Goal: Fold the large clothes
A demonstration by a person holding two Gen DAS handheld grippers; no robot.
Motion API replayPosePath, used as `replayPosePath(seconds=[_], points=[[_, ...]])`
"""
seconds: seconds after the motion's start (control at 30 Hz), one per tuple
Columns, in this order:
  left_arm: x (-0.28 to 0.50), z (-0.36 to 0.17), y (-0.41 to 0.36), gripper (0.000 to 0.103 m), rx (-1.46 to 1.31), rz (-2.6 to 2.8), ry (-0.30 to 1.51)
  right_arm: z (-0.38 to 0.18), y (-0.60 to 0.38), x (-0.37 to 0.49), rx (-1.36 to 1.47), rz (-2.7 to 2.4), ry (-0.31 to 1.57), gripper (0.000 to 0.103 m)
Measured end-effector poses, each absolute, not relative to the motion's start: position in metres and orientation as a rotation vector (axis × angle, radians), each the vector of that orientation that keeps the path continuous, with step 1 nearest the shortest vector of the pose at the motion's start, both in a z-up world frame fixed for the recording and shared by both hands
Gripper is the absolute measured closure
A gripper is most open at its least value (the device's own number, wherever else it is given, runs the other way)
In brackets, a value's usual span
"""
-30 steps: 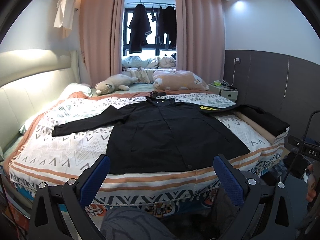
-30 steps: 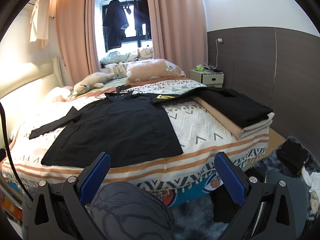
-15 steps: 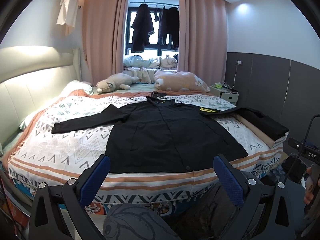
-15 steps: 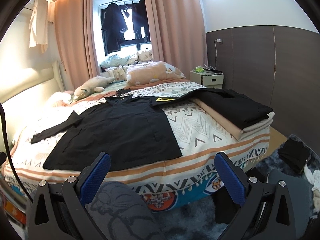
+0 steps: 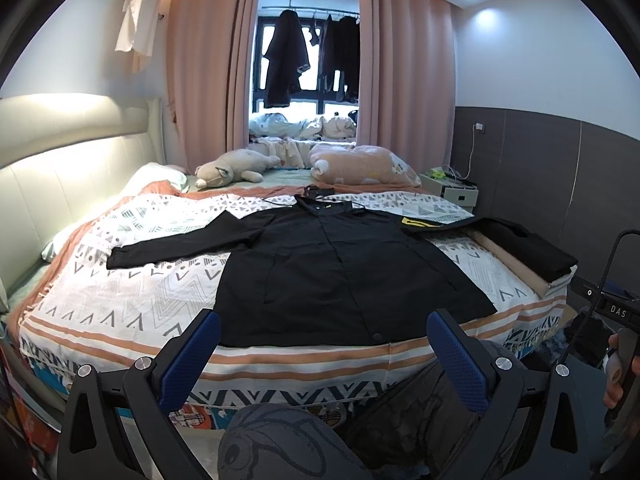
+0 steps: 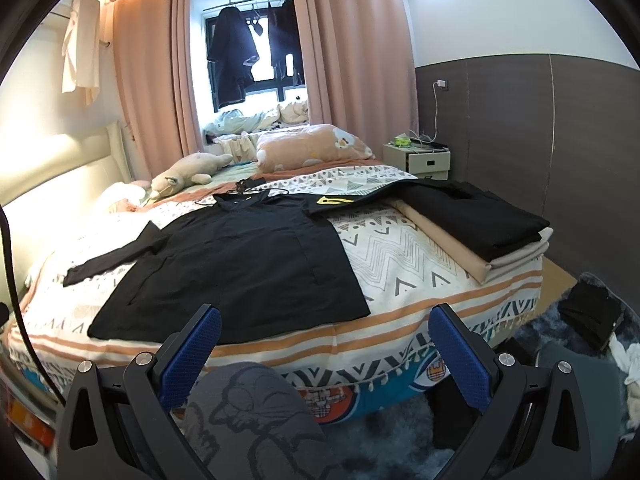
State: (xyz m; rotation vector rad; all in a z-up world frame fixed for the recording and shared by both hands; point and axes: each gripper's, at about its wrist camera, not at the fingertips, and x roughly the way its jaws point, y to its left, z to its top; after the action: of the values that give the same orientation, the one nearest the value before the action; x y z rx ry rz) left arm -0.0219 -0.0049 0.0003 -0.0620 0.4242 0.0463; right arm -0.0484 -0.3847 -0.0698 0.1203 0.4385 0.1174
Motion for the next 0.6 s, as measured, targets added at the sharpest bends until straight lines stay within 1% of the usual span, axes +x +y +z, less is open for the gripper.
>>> replayPosePath(seconds=[0.6], points=[[-0.0277,0.0048,-0.0056,0.000,-0.072,0.050,0.410,-0.0688,-0.3837,-0.0532,0.124,0.123,0.438,0.000]])
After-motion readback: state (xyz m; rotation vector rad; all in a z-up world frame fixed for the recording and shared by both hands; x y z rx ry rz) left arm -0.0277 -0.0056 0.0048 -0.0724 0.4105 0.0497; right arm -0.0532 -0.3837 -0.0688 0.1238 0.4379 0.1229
